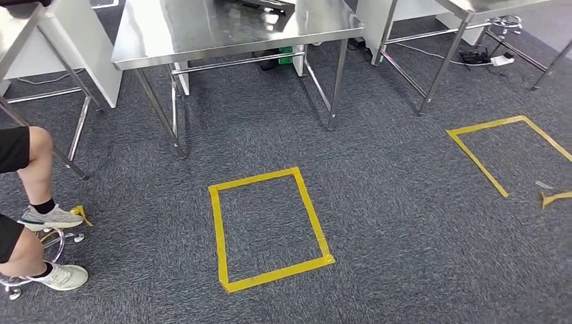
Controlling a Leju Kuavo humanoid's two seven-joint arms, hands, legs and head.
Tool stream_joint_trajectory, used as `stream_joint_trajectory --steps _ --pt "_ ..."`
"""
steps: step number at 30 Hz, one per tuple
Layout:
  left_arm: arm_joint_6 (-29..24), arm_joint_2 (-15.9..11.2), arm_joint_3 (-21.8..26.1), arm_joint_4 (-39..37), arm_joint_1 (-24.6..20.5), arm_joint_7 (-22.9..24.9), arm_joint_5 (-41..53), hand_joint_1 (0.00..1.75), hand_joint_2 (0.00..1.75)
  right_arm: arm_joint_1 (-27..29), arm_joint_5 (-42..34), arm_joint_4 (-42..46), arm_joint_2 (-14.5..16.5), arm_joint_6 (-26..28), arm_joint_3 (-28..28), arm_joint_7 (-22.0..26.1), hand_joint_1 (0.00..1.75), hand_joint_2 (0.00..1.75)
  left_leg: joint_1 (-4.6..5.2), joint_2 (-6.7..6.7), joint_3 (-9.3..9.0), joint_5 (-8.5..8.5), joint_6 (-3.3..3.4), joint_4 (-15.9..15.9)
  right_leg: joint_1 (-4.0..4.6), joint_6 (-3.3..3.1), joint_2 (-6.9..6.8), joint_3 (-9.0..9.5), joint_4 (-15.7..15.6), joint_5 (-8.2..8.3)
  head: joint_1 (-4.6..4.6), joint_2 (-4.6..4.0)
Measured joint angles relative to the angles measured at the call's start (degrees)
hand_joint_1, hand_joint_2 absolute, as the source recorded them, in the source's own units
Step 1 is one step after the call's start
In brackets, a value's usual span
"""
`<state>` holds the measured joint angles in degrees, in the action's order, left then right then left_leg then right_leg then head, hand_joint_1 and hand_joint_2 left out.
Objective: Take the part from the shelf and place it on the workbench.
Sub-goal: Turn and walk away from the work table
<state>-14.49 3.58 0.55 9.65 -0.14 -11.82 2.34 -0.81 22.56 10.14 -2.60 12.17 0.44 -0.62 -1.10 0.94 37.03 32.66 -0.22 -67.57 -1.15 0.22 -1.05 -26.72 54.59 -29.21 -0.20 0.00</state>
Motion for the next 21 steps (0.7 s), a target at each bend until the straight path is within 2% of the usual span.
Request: stream_joint_trajectory --steps 1,2,3,4,5,7,8,9,10,11,13,15,16,17,18,19,20,21 --pt "0.0 0.0 0.0 0.0 0.1 0.0 0.0 0.00 0.00 0.0 0.1 0.0 0.0 0.0 0.0 0.0 0.00 0.00 0.00 -0.52 1.03 1.45 -0.01 -3.2 0.19 -0.19 0.61 -0.40 0.1 0.30 -0.04 0.00" --pt "0.0 0.0 0.0 0.0 0.3 0.0 0.0 0.00 0.00 0.1 0.1 0.0 0.0 0.0 0.0 0.1 0.00 0.00 0.01 -0.84 1.46 2.08 0.05 -5.3 0.39 -0.28 1.34 -0.77 0.1 0.56 -0.06 0.00" --pt "0.0 -0.1 0.0 0.0 0.3 0.0 0.0 0.00 0.00 0.2 0.2 0.0 0.0 0.0 0.0 0.1 0.00 0.00 0.01 -0.99 0.83 1.49 0.19 -5.2 0.57 -0.26 2.02 -0.98 0.2 0.75 -0.06 0.00" --pt "-0.1 -0.1 0.0 0.0 0.3 0.0 0.0 0.00 0.00 0.3 0.3 0.0 0.0 0.0 0.0 0.1 0.00 0.00 0.02 -1.17 -0.80 -0.01 0.41 -2.9 0.69 -0.18 2.69 -1.00 0.4 0.86 -0.06 0.00" --pt "-0.1 -0.1 0.0 0.0 0.3 0.0 0.0 0.00 0.00 0.3 0.3 0.0 0.0 0.0 0.0 0.1 0.00 0.00 0.03 -1.70 -3.03 -1.82 0.71 0.7 0.75 -0.10 3.30 -0.99 0.5 0.91 -0.07 0.00" --pt "-0.1 -0.2 0.0 0.0 0.3 -0.1 0.0 0.00 0.00 0.3 0.3 0.0 0.2 0.0 0.0 0.1 0.00 0.00 0.02 -3.99 -7.09 -4.00 1.36 7.6 0.86 0.16 4.47 -1.41 1.0 1.04 -0.02 0.00" --pt "-0.1 -0.2 0.0 0.0 0.3 -0.1 0.0 0.00 0.00 0.2 0.4 0.0 0.2 0.0 0.0 0.1 0.00 0.00 0.10 -4.80 -8.09 -4.30 1.58 9.5 0.88 0.39 5.02 -1.78 1.2 1.17 -0.04 0.00" --pt "-0.1 -0.3 0.0 0.0 0.3 -0.2 0.0 0.00 0.00 0.2 0.4 0.0 0.3 0.0 0.0 0.1 0.00 0.00 0.21 -5.05 -8.46 -4.17 1.77 10.5 0.85 0.73 5.58 -2.24 1.3 1.38 -0.07 0.00" --pt "0.1 -0.3 0.0 0.0 0.2 -0.3 0.0 0.00 0.00 0.1 0.4 0.0 0.3 0.0 0.0 0.1 0.00 0.00 0.26 -4.45 -8.36 -4.24 1.89 10.9 0.91 1.15 6.15 -2.63 1.3 1.62 -0.12 0.00" --pt "0.4 -0.3 0.0 0.0 0.1 -0.4 0.1 0.00 0.00 0.2 0.5 0.0 0.3 0.0 0.0 0.1 0.00 0.00 0.22 -3.66 -8.35 -4.36 2.11 11.4 0.88 1.47 6.17 -3.06 1.5 1.68 -0.17 0.00" --pt "1.2 -0.4 0.0 0.0 0.1 -0.7 0.3 0.00 0.00 0.2 0.6 0.0 0.3 0.0 0.0 0.1 0.00 0.00 -0.03 -2.26 -8.39 -4.80 2.60 12.3 1.03 1.72 4.57 -4.80 4.0 0.51 0.03 0.00" --pt "1.7 -0.5 0.0 0.0 0.2 -1.0 0.6 0.00 0.00 0.2 0.7 0.0 0.3 0.0 0.0 0.1 0.00 0.00 -0.06 -0.84 -8.31 -5.02 2.85 12.6 0.91 1.56 2.47 -8.29 10.8 -2.52 0.37 0.00" --pt "1.9 -0.6 0.0 0.0 0.3 -1.1 0.7 0.00 0.00 0.1 0.7 0.0 0.3 0.0 0.0 0.0 0.00 0.00 -0.03 0.00 -8.22 -5.04 2.87 12.6 0.73 1.62 2.05 -10.35 14.9 -4.01 0.51 0.00" --pt "1.9 -0.6 0.0 0.0 0.3 -1.1 0.7 0.00 0.00 0.2 0.7 0.0 0.2 0.0 0.0 0.0 0.00 0.00 -0.02 0.80 -8.17 -5.03 2.85 12.6 0.51 1.95 1.85 -11.64 17.6 -4.69 0.51 0.00" --pt "2.0 -0.6 -0.1 0.0 0.3 -1.2 0.8 0.00 0.00 0.3 0.7 0.0 0.2 0.0 0.0 0.0 0.00 0.00 -0.06 1.60 -8.18 -5.02 2.80 12.5 0.23 2.51 1.63 -11.90 18.3 -4.55 0.51 0.00" --pt "2.0 -0.6 -0.1 0.0 0.3 -1.2 0.8 0.00 0.00 0.3 0.8 0.0 0.2 0.0 0.0 0.0 0.00 0.00 -0.14 2.27 -8.25 -4.98 2.70 12.5 -0.07 3.23 1.28 -10.76 16.3 -3.44 0.52 0.00" --pt "2.0 -0.6 -0.2 0.0 0.2 -1.3 0.9 0.00 0.00 0.4 0.8 0.0 0.1 0.0 0.0 -0.1 0.00 0.00 -0.19 2.93 -8.42 -4.90 2.49 12.5 -0.37 4.01 0.41 -8.50 12.1 -1.77 0.53 0.00" --pt "1.9 -0.6 -0.3 0.0 0.2 -1.4 0.9 0.00 0.00 0.4 0.8 0.0 0.1 -0.1 0.0 -0.1 0.00 0.00 -0.09 3.49 -8.56 -4.74 2.14 12.3 -0.54 4.49 -1.14 -6.12 7.6 -0.25 0.65 0.00"
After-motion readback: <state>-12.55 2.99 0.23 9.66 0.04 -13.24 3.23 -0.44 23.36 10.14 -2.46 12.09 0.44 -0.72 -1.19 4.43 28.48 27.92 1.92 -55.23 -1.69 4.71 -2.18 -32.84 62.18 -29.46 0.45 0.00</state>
